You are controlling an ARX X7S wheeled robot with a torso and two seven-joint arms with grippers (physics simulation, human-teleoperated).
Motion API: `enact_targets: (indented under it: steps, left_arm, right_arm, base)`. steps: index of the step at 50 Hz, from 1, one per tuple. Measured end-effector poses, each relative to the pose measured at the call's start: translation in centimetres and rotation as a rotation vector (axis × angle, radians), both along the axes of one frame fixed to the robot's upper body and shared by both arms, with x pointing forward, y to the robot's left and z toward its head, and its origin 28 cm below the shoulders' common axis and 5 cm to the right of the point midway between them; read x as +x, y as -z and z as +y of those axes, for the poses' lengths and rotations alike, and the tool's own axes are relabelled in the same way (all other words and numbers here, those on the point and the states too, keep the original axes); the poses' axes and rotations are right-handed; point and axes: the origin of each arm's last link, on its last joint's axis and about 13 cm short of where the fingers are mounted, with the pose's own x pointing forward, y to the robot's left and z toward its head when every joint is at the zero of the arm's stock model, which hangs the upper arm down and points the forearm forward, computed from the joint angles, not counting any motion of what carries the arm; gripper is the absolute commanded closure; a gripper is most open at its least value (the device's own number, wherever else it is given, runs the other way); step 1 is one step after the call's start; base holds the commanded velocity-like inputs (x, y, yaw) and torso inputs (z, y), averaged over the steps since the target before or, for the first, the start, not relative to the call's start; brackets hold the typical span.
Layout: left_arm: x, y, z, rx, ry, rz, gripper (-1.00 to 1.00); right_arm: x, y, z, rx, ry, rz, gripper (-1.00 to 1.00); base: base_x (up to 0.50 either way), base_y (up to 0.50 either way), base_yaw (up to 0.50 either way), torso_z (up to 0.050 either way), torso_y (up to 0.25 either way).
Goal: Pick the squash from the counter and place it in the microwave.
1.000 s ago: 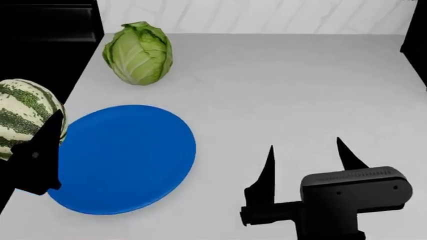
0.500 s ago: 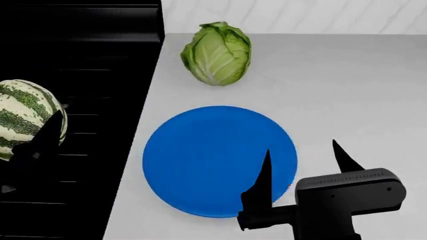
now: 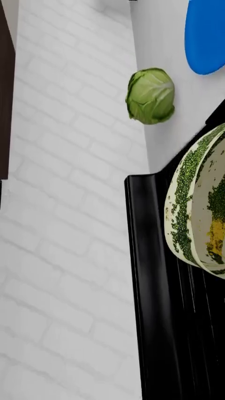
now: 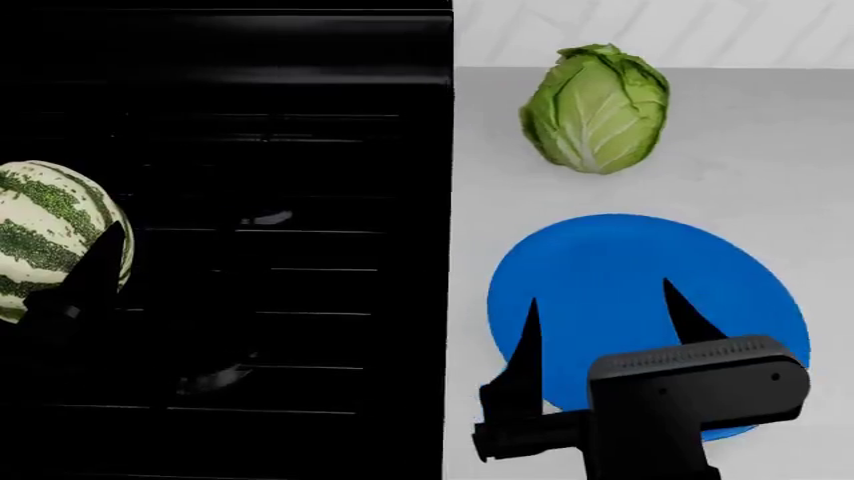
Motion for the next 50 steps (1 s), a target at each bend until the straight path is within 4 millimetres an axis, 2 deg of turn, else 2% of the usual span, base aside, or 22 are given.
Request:
enact_targets:
  steps: [40,50]
  left_arm:
    - [-0.2,-1.5,-0.1,-0.001,0.016,-0.073,1.00]
    - [0.0,-1.5,-0.2,0.005,0.015,-0.073,1.00]
  right_arm:
    - [-0.1,0.0,-0.1,0.005,0.000,-0.002,-1.00]
    - [-0.2,0.1,-0.2,0.026,0.005,-0.007,-1.00]
  base:
    - [0.00,0.50,0.00,0.000,0.001]
    - [0.00,0.00,0.00,0.000,0.001]
